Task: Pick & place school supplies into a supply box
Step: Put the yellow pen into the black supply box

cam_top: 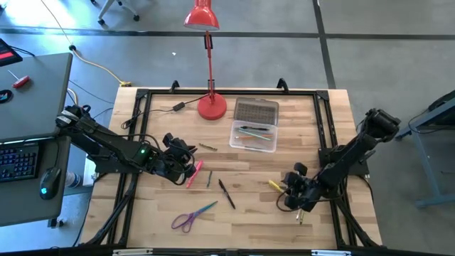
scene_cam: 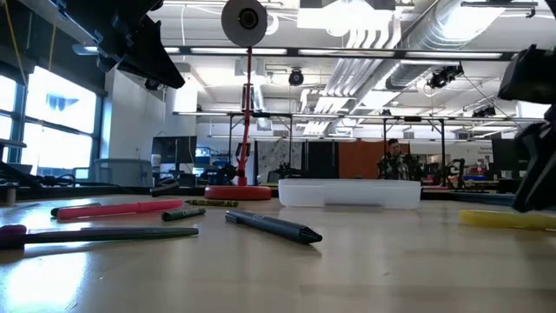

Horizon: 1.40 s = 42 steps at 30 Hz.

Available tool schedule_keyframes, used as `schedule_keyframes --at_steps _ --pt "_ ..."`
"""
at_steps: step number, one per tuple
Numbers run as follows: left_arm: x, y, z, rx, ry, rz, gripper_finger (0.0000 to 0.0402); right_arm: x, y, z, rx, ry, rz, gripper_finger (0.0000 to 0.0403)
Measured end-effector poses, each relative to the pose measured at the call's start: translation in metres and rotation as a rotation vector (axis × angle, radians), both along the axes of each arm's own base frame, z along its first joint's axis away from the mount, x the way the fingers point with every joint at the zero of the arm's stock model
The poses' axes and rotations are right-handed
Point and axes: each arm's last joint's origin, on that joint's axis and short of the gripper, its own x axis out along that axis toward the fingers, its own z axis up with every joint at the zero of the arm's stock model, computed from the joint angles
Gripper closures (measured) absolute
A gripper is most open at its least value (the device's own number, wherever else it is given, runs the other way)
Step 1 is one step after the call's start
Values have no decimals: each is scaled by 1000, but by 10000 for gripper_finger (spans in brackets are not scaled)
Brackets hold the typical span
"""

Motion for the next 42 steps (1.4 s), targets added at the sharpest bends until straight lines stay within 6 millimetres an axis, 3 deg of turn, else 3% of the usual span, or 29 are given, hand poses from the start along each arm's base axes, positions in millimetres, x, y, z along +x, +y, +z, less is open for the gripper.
schedule_keyframes --at_steps 5,12,22,32,37,42 --pt "0 0 0 1 -3 4 323 -1 -1 -7 77 -64 3 299" --pt "0 0 0 -1 -5 6 323 -1 -2 -9 49 -79 -7 299" --pt "0 0 0 -2 -4 10 323 7 3 -42 -73 -82 -31 302" --pt "-1 1 0 20 9 3 323 22 -9 -45 -45 -57 -64 388" --pt "-1 1 0 25 7 6 323 35 -14 -32 -76 -60 -10 379" --pt "0 1 0 24 3 5 323 65 -29 12 -268 -185 26 375"
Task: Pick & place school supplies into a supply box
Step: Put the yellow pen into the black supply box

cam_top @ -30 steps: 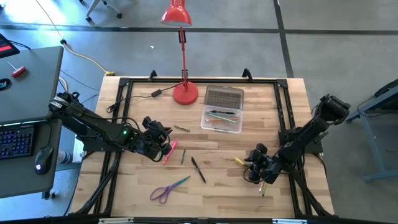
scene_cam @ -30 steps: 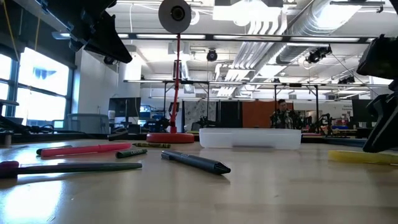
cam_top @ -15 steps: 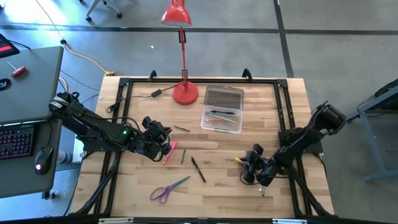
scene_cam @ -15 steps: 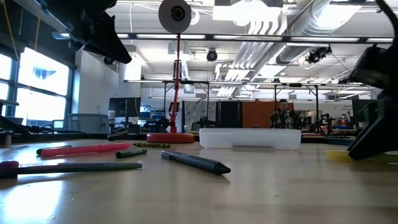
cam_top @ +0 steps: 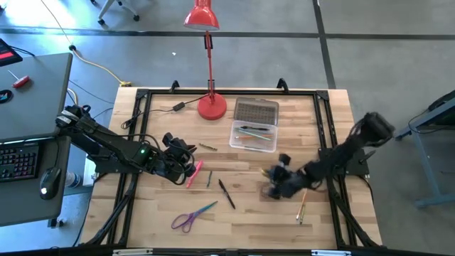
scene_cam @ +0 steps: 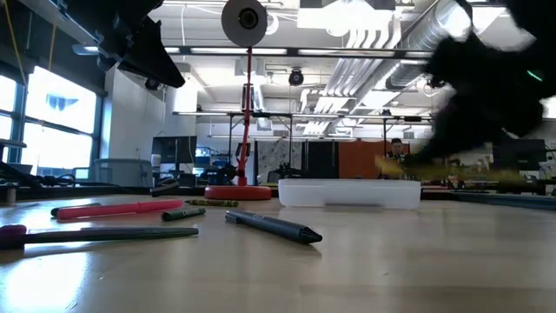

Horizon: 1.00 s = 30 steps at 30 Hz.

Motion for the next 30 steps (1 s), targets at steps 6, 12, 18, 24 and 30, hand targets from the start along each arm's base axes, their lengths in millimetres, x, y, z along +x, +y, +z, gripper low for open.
schedule_keyframes --at_steps 6,12,18,24,30 --pt "0 0 0 -2 -3 -1 323 28 -40 57 -282 -76 -15 373" --pt "0 0 0 -2 -3 0 323 50 -94 75 -348 -69 59 366" --pt "0 0 0 -6 0 -4 323 64 -136 41 -217 22 52 364" --pt "0 0 0 -11 4 -9 323 69 -157 9 -192 137 -3 362" --pt "0 0 -1 -8 11 -9 323 70 -158 2 -154 151 53 334"
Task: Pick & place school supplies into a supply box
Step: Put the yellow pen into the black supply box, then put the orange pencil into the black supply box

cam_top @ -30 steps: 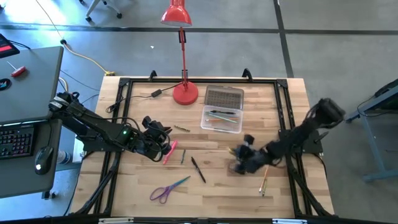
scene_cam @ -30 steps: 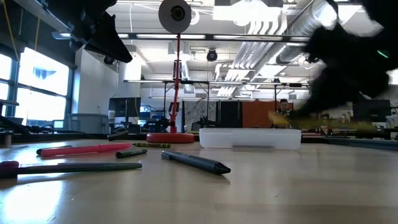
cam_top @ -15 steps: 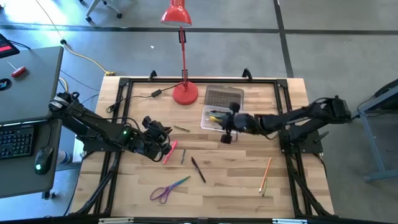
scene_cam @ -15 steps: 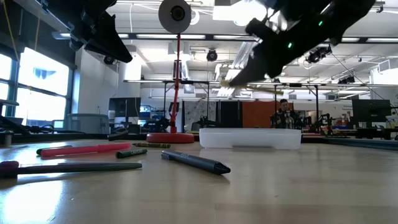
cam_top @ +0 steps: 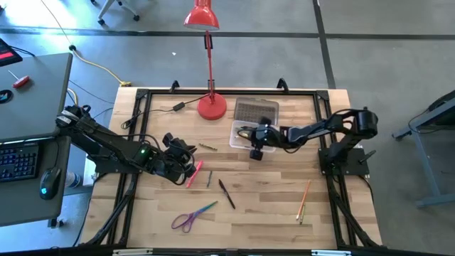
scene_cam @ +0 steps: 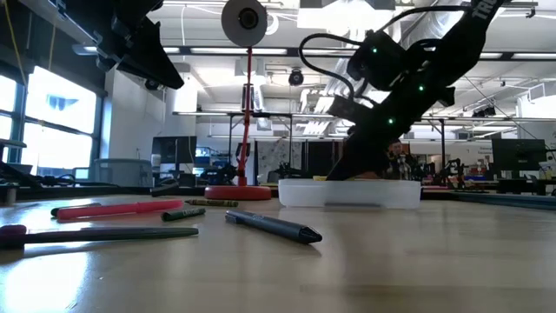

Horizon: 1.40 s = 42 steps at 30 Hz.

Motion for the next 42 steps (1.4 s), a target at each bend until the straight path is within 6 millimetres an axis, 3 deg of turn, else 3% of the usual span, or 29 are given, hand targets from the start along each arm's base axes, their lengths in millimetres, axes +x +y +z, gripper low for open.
schedule_keyframes --at_steps 7,11,16,20,24,29,34,42 --pt "0 0 0 0 0 0 323 0 4 4 -44 0 2 292" --pt "0 0 0 0 0 0 323 -2 25 28 -23 -86 88 284" --pt "0 0 0 0 0 0 323 -24 67 69 7 -147 348 285" --pt "0 0 0 0 0 0 323 -54 97 81 101 -47 711 285" --pt "0 0 0 -1 -1 0 323 -81 121 77 251 110 948 284" --pt "0 0 0 -6 -6 4 323 -108 142 49 321 290 1007 284" --pt "0 0 0 -9 -10 3 323 -133 156 24 316 408 1100 284" --pt "1 0 1 -16 -33 27 323 -151 173 17 217 434 1181 284"
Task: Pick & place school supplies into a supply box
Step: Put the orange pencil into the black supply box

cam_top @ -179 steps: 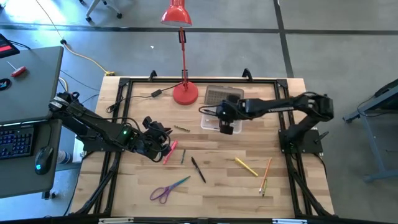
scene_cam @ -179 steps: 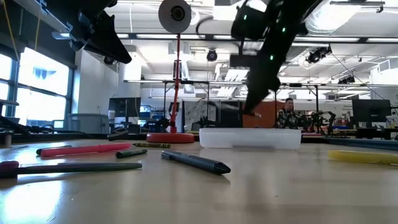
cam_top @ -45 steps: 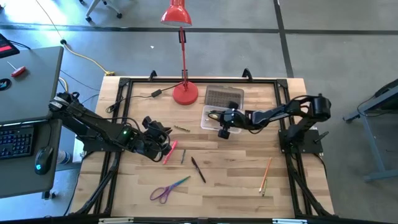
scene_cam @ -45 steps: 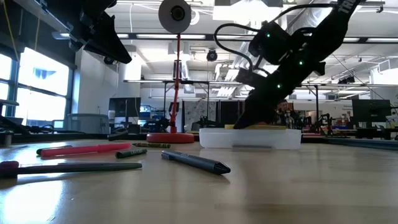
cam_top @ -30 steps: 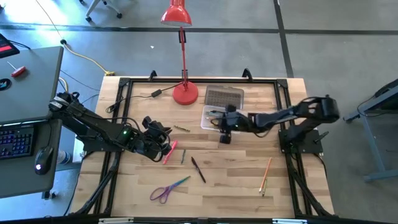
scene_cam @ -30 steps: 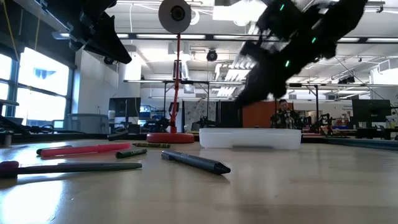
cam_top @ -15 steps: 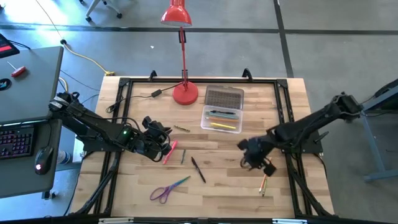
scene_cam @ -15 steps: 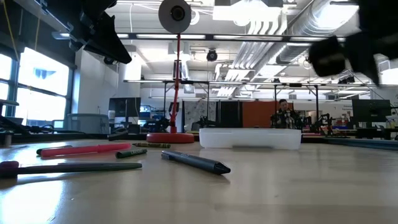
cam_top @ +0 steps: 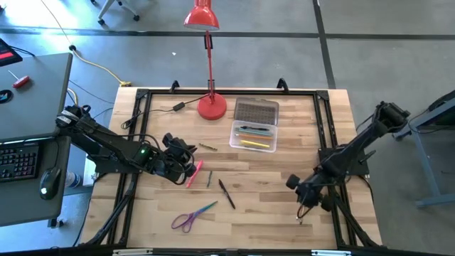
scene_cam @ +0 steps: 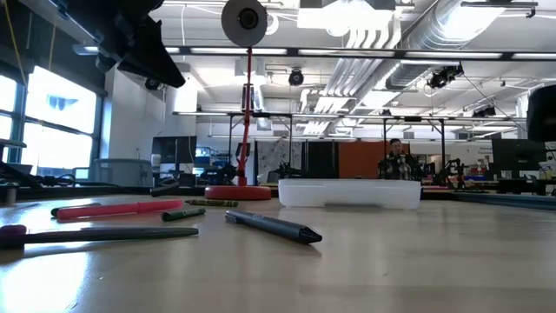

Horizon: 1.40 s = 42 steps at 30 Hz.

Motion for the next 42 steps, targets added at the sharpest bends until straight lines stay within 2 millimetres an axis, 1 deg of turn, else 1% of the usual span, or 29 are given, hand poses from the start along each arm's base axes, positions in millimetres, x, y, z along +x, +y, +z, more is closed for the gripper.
schedule_keyframes --at_steps 4,9,30,33,36,42 --pt "0 0 0 4 -5 7 323 -3 4 -1 -34 -35 -2 284" --pt "0 0 0 2 -6 6 323 -7 7 -8 -38 -32 17 284" --pt "0 0 0 1 -5 4 323 0 16 -30 -107 12 12 286" --pt "0 0 0 3 -4 4 323 3 18 -33 -126 20 6 297" --pt "0 0 0 5 -4 5 323 6 20 -35 -146 13 -3 318" --pt "0 0 0 7 -2 5 323 14 26 -36 -109 -87 9 386"
